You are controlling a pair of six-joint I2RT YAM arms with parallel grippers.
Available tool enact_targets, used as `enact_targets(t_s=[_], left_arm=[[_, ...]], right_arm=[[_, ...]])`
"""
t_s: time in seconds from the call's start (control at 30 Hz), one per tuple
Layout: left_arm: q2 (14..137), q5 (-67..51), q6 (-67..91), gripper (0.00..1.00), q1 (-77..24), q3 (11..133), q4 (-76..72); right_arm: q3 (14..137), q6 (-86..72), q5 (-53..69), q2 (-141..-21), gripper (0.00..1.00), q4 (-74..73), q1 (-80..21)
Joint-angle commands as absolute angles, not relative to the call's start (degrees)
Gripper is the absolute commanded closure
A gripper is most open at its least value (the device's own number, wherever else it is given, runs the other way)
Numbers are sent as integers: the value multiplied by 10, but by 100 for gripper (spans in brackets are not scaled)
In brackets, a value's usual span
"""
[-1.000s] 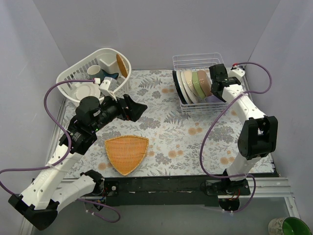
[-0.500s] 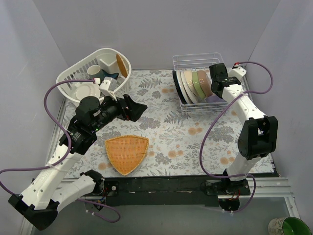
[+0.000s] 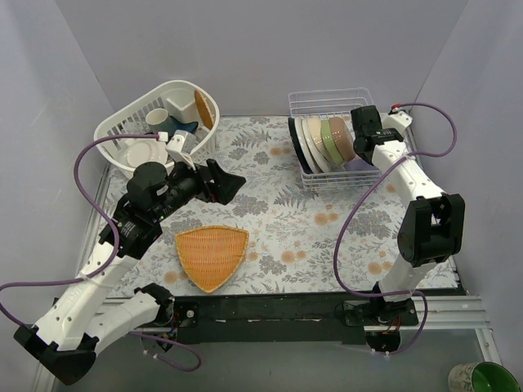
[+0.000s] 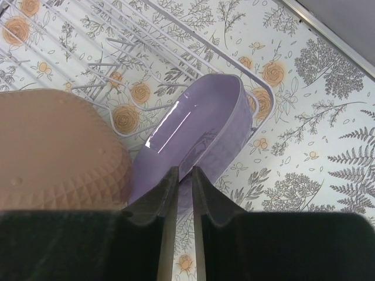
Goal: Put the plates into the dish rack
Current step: Pick up the plate from the dish rack.
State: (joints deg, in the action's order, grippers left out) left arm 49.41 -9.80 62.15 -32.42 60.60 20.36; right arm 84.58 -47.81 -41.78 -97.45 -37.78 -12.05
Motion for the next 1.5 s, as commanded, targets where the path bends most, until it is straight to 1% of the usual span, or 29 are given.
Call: enact_targets(t_s=[0.0,0.07,0.1,0.27,0.43,0.6,0.8,0.93,1.27,1.47], left_arm=[[484,-94,613,2,-322,604,209],[486,-97,613,2,-322,605,208],[488,-101,613,2,-322,605,208],[490,-119,616,2,-322,607,207],[489,-137,620,2,-322,613,211],[490,-145,612,2,-322,625,223],[482,-159,624,2,-322,626,226],[472,-158,627,2,-322,619,225],[466,-150,622,2,-323,616,227],[467,-147,621,2,-323,615,227]], right_arm=[[835,-477,-412,-961,71,-416,-115],[834,-481,-413,-960,68,-420,-116],[832,-483,-413,-962,64,-424,-115],[819,-511,-410,-966,62,-430,-116],[841,-550,-417,-987,58,-473,-116],[877,-616,-432,-1012,57,-538,-116],[893,-671,-442,-1027,57,-598,-114],[888,-687,-440,-1026,58,-608,-112],[860,-682,-440,-1018,71,-597,-105],[831,-679,-432,-1019,74,-578,-100]])
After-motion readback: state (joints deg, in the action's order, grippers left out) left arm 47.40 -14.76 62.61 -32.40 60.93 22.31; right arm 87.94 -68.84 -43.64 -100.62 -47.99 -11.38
